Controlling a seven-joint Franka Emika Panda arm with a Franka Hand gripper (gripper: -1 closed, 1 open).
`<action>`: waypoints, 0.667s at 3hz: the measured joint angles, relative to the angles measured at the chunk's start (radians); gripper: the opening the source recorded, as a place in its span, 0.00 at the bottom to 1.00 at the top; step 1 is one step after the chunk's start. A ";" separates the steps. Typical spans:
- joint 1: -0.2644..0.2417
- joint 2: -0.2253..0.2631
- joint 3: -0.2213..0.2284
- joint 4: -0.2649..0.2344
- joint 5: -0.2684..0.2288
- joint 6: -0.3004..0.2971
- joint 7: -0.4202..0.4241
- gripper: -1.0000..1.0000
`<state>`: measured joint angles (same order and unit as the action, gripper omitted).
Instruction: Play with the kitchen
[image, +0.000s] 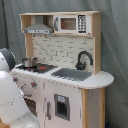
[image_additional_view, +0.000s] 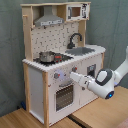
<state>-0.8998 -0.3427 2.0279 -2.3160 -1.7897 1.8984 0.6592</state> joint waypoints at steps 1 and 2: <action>-0.034 -0.001 0.000 0.032 -0.054 0.077 0.049 1.00; -0.036 -0.003 0.018 0.085 -0.101 0.140 0.096 1.00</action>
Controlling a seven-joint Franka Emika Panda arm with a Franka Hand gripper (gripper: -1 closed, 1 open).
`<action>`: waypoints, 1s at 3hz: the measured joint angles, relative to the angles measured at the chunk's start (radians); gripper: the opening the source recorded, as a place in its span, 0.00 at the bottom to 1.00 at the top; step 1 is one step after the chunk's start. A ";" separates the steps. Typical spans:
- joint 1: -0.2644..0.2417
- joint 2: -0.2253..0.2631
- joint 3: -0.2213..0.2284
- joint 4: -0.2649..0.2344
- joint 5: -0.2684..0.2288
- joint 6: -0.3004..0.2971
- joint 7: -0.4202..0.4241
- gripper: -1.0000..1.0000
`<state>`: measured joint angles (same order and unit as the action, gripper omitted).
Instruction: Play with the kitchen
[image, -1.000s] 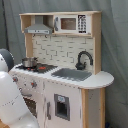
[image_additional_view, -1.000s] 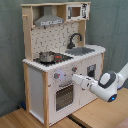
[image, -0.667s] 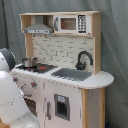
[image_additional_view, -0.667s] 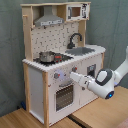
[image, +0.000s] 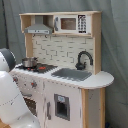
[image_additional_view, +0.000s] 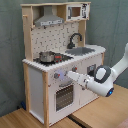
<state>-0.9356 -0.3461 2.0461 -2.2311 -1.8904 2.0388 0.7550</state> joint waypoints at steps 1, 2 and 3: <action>-0.011 -0.013 0.006 0.009 -0.057 0.029 0.093 1.00; -0.033 -0.025 0.007 0.018 -0.116 0.050 0.177 1.00; -0.040 -0.042 0.007 0.037 -0.154 0.079 0.264 1.00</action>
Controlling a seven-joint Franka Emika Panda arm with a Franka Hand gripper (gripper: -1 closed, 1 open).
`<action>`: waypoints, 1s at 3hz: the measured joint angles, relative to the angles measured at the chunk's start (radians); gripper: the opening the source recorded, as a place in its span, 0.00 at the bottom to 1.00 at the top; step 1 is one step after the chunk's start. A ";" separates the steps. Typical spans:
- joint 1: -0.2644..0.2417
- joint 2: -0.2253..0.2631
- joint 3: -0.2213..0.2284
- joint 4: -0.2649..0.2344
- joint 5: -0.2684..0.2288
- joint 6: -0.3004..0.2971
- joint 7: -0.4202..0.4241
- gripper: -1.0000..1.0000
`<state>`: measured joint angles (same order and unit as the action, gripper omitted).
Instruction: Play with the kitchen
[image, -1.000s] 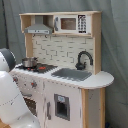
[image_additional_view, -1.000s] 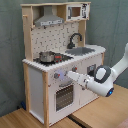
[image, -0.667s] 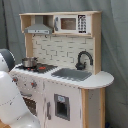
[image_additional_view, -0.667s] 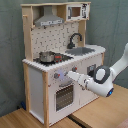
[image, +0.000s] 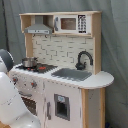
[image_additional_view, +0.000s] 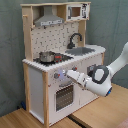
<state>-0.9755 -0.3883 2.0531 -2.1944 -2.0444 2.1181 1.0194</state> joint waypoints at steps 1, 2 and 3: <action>-0.014 -0.041 0.000 0.010 -0.006 0.023 0.088 1.00; -0.050 -0.098 0.000 0.043 -0.006 0.067 0.160 1.00; -0.088 -0.151 0.002 0.089 -0.006 0.115 0.215 1.00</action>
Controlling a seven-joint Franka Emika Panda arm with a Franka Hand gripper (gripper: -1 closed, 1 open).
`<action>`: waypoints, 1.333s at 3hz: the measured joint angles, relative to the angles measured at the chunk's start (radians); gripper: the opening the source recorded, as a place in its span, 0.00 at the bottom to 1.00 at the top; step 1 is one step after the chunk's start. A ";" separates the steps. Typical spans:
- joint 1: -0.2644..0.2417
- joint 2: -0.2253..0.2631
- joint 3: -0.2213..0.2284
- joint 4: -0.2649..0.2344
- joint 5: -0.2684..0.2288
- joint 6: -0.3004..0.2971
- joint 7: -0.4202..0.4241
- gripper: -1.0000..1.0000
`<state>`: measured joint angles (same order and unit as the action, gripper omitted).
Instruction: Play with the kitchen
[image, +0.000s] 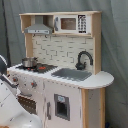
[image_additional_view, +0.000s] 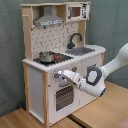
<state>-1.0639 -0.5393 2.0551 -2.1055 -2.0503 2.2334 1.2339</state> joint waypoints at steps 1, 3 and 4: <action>-0.050 -0.035 0.037 0.027 0.000 0.014 0.065 1.00; -0.141 -0.047 0.105 0.096 0.034 0.022 0.072 1.00; -0.142 -0.047 0.105 0.095 0.037 0.022 0.072 0.00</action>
<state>-1.2060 -0.5862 2.1597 -2.0104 -2.0128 2.2557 1.3058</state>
